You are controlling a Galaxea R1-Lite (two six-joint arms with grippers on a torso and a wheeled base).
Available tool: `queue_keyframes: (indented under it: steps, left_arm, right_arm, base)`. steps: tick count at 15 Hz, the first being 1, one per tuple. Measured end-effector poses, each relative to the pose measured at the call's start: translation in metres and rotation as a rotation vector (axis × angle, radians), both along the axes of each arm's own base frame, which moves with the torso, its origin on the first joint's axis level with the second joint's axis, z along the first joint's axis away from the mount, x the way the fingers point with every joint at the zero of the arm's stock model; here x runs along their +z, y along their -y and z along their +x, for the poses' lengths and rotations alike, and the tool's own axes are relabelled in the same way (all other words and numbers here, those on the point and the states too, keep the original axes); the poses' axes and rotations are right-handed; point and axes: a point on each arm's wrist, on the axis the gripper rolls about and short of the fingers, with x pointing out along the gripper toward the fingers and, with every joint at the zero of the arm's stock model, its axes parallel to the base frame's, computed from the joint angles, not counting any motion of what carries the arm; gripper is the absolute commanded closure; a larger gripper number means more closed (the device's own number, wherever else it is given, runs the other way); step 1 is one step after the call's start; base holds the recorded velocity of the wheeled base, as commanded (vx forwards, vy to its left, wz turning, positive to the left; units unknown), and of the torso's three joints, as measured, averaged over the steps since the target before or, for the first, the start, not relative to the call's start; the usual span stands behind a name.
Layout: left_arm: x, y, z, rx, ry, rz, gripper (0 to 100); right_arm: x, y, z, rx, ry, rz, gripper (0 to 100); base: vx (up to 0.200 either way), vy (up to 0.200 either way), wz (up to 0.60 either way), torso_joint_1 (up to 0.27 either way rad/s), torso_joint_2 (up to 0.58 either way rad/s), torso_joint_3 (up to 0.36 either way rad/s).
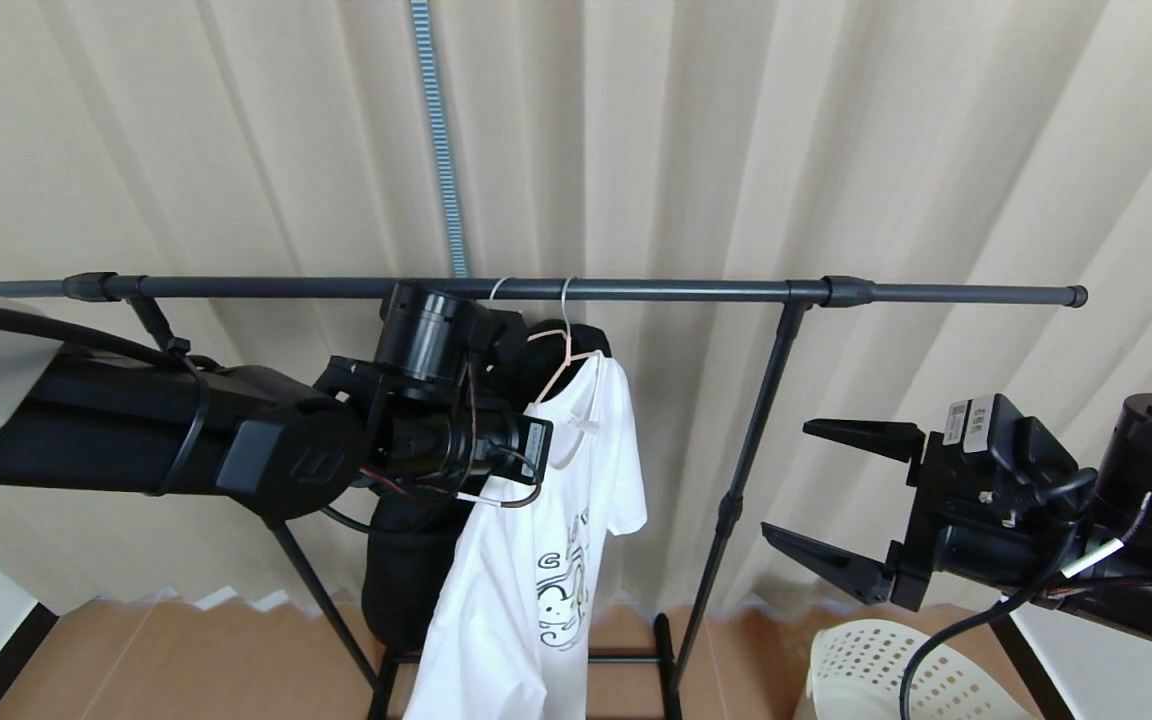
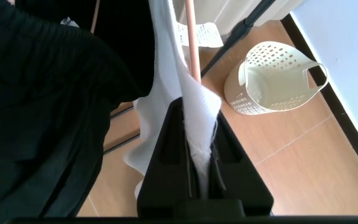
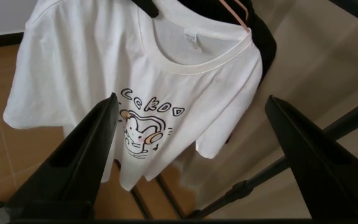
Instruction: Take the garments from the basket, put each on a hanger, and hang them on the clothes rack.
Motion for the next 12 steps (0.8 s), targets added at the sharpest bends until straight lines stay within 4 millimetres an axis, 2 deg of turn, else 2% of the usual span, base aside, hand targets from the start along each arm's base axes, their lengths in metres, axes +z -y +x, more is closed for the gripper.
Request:
queue_keyframes:
  steps: [1,2,12]
  left_arm:
    - [-0.0001,0.0000,0.0000,0.000,0.000,0.000,100]
    - [0.0000,0.0004,-0.0002,-0.001,0.000,0.000,0]
    - [-0.0002,-0.0004,-0.0005,-0.001,0.000,0.003,0]
  right_arm:
    - [0.0000,0.0000,0.0000,0.000,0.000,0.000,0]
    - [0.0000,0.0000,0.0000,0.000,0.000,0.000,0]
    - [-0.0003,-0.0002,0.0005,0.000,-0.002,-0.001,0]
  base:
    - [0.000,0.000,0.00,0.000,0.00,0.000]
    - [0.000,0.000,0.00,0.000,0.00,0.000]
    - [0.000,0.000,0.00,0.000,0.00,0.000]
